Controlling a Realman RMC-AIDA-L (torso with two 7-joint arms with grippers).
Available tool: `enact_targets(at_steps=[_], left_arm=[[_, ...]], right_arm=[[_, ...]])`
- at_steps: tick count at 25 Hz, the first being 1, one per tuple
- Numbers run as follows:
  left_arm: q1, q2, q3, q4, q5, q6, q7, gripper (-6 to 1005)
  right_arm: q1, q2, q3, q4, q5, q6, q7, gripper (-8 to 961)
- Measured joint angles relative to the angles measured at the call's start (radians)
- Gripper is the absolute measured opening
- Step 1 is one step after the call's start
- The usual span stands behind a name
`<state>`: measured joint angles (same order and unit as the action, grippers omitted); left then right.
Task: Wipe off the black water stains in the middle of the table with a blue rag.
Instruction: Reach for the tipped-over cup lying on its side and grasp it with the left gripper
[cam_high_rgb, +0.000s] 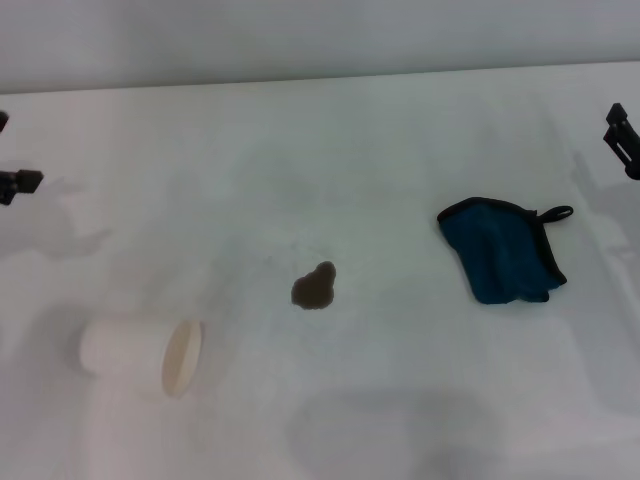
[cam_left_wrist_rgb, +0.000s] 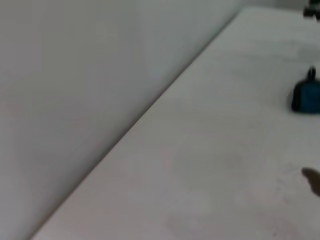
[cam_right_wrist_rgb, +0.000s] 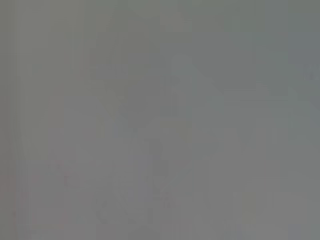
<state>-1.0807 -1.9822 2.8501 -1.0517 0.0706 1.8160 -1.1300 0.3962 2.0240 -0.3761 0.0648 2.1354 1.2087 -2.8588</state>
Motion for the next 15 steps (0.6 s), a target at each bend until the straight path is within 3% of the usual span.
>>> enact_targets(at_steps=[2, 11, 15], left_arm=[[-0.029, -0.012, 0.000, -0.024, 0.024, -0.001, 0.047, 876], [-0.157, -0.027, 0.002, -0.022, 0.255, -0.018, 0.176, 875], [-0.194, -0.036, 0.002, -0.032, 0.284, -0.032, 0.224, 875]], right_arm=[[0.000, 0.000, 0.000, 0.014, 0.000, 0.002, 0.002, 852], [0.006, 0.001, 0.000, 0.046, -0.004, 0.004, 0.061, 854], [0.004, 0.001, 0.000, 0.061, -0.006, 0.009, 0.094, 854]])
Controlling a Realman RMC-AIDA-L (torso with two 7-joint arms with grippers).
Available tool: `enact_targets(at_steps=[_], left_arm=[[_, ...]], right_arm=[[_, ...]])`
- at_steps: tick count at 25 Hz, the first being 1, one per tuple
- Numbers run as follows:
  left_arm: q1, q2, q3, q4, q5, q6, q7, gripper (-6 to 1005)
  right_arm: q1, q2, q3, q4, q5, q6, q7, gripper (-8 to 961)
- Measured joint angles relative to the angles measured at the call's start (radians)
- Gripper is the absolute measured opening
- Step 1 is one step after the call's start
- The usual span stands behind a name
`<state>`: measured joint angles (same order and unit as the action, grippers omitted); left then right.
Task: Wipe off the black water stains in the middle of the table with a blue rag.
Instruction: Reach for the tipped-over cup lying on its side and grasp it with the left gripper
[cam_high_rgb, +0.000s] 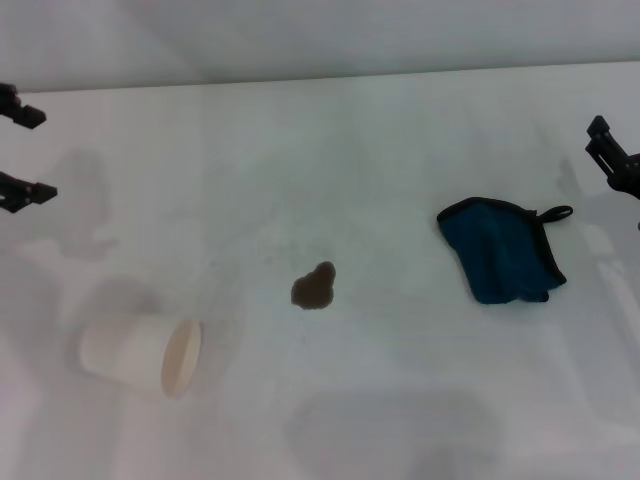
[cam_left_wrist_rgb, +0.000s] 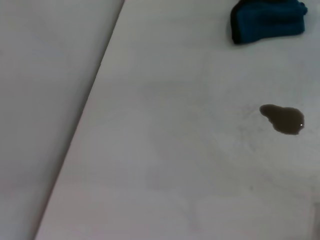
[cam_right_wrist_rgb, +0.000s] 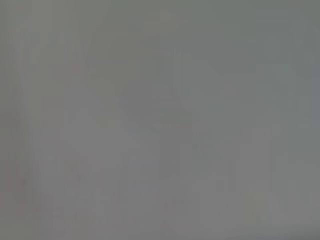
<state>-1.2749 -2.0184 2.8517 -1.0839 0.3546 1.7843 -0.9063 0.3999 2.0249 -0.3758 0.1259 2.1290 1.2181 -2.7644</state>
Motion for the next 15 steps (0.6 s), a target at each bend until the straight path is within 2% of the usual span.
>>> enact_targets(at_steps=[4, 9, 15], left_arm=[[-0.020, -0.005, 0.000, 0.007, 0.014, 0.001, 0.036, 875], [-0.047, -0.013, 0.000, 0.061, 0.095, 0.002, 0.057, 876], [-0.072, -0.044, 0.000, 0.065, 0.188, 0.002, 0.093, 876]], right_arm=[[-0.006, 0.001, 0.000, 0.019, 0.002, 0.009, 0.006, 854], [-0.009, 0.001, 0.000, 0.035, 0.005, 0.016, 0.006, 854], [-0.005, 0.002, 0.001, 0.053, 0.004, 0.018, 0.006, 854]])
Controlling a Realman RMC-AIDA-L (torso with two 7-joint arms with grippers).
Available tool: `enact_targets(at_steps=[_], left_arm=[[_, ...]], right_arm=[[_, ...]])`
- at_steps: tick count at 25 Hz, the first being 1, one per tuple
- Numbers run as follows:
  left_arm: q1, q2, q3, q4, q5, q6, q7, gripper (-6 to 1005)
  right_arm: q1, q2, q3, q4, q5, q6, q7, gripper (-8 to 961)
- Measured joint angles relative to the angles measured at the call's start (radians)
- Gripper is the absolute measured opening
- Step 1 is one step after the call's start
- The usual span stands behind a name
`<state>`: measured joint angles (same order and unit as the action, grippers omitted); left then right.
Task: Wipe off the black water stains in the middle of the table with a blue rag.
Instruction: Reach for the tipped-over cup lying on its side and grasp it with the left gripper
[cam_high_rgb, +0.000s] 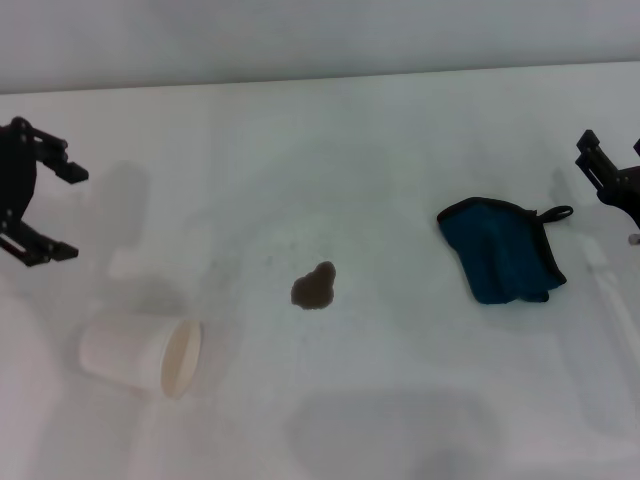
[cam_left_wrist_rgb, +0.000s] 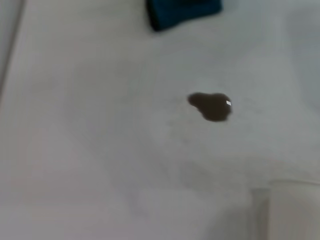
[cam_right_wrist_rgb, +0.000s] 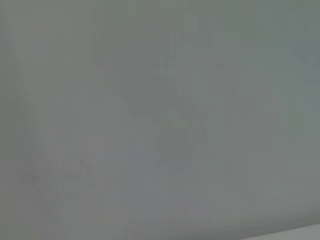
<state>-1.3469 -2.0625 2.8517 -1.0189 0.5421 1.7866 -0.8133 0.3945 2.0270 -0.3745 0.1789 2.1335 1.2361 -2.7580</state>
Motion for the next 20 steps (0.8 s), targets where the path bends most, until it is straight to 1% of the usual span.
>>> enact_targets(at_steps=[4, 8, 20], left_arm=[[-0.005, -0.006, 0.000, 0.022, 0.040, 0.004, 0.006, 876], [0.005, -0.013, -0.001, 0.061, 0.063, 0.005, 0.006, 875], [0.062, -0.015, -0.003, 0.187, 0.085, 0.004, 0.006, 875]], right_arm=[[0.000, 0.001, 0.000, 0.012, 0.001, 0.001, 0.000, 854], [0.001, 0.001, 0.000, 0.020, 0.001, 0.004, 0.001, 854], [-0.003, 0.001, 0.000, 0.028, 0.000, 0.004, 0.002, 854]])
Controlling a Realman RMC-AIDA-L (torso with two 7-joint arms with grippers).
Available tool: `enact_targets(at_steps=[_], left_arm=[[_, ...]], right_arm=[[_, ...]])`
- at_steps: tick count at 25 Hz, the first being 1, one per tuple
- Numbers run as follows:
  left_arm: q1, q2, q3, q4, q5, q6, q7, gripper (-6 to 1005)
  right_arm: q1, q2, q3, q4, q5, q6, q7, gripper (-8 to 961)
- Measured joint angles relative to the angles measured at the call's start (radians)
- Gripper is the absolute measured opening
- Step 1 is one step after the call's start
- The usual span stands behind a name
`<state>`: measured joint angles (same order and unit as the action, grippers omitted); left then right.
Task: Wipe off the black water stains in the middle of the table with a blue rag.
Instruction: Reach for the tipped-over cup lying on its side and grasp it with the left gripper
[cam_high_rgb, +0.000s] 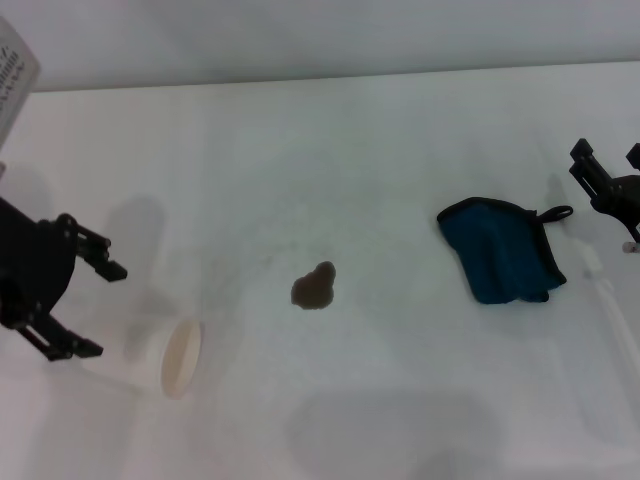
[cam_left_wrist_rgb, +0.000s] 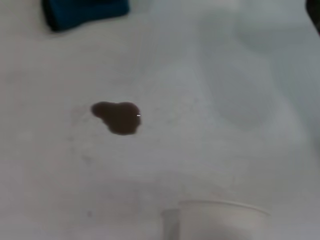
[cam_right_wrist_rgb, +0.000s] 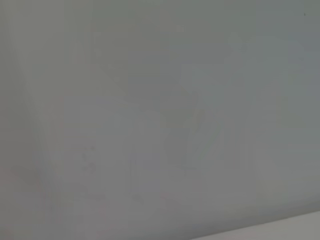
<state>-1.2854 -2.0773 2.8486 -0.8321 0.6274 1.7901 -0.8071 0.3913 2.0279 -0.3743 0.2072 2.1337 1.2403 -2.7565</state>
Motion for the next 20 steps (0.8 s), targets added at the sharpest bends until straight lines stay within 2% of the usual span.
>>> enact_targets(at_steps=[20], left_arm=[[0.070, 0.000, 0.000, 0.161, 0.045, -0.130, 0.013, 842]], right_arm=[[-0.001, 0.000, 0.000, 0.024, -0.008, 0.003, 0.002, 853]])
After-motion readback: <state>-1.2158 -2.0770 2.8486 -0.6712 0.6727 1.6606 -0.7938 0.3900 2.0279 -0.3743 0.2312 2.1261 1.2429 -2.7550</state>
